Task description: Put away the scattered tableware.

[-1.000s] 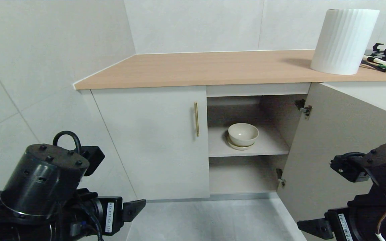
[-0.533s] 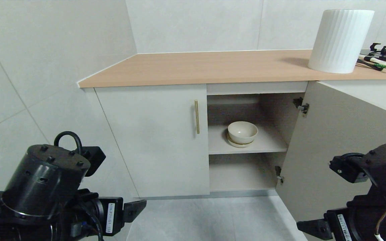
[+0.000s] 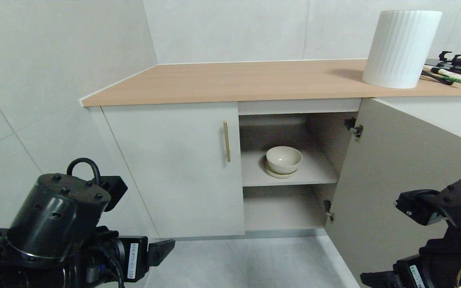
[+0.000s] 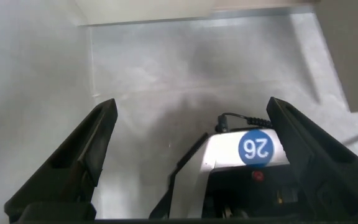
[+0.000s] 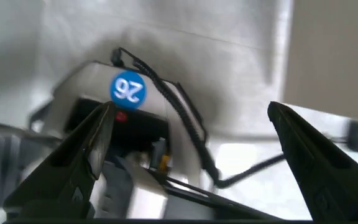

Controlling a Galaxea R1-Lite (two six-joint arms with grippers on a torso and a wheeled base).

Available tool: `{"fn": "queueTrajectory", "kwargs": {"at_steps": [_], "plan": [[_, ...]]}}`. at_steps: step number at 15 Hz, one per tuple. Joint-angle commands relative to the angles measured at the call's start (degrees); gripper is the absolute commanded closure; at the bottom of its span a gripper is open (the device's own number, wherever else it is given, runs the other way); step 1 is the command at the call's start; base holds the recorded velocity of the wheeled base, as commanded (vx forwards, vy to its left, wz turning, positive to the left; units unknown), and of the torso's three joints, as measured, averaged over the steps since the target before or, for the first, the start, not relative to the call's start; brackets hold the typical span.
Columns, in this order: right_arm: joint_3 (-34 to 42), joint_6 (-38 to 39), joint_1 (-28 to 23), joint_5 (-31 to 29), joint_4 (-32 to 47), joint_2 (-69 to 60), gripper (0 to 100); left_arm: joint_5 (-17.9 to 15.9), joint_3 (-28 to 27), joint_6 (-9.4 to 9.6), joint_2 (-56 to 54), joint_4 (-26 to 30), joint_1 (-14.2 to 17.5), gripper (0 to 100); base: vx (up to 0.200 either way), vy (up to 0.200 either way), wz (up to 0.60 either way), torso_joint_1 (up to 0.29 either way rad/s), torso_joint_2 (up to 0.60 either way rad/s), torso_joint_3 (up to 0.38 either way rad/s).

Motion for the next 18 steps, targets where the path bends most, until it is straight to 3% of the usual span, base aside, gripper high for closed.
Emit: {"fn": "queueTrajectory", "kwargs": {"at_steps": [1, 6, 11, 15, 18], "plan": [[1.2, -1.7, 0.3, 0.2, 1.6, -1.9, 0, 0.0, 0.0, -0.01, 0.1, 0.0, 0.0, 0, 0.0, -0.2, 0.0, -0.002, 0.0, 0.007], [0.2, -4.6, 6.2, 0.3, 15.0, -6.5, 0, 0.0, 0.0, -0.1, 0.1, 0.0, 0.0, 0, 0.0, -0.2, 0.0, 0.0, 0.0, 0.004], [-3.3, -7.9, 5.8, -0.5, 27.2, -13.8, 0, 0.0, 0.0, -0.01, -0.1, 0.0, 0.1, 0, 0.0, -0.16, 0.0, 0.0, 0.0, -0.001], [-4.8, -8.2, -1.4, -5.6, 28.5, -15.0, 0, -0.1, 0.0, -0.01, -0.1, 0.0, 0.1, 0, 0.0, 0.0, 0.0, 0.0, 0.0, 0.0], [-7.5, -9.6, -9.6, -5.7, 28.2, -14.5, 0, -0.1, 0.0, -0.01, -0.2, 0.0, 0.1, 0, 0.0, 0.0, 0.0, 0.0, 0.0, 0.0]]}}
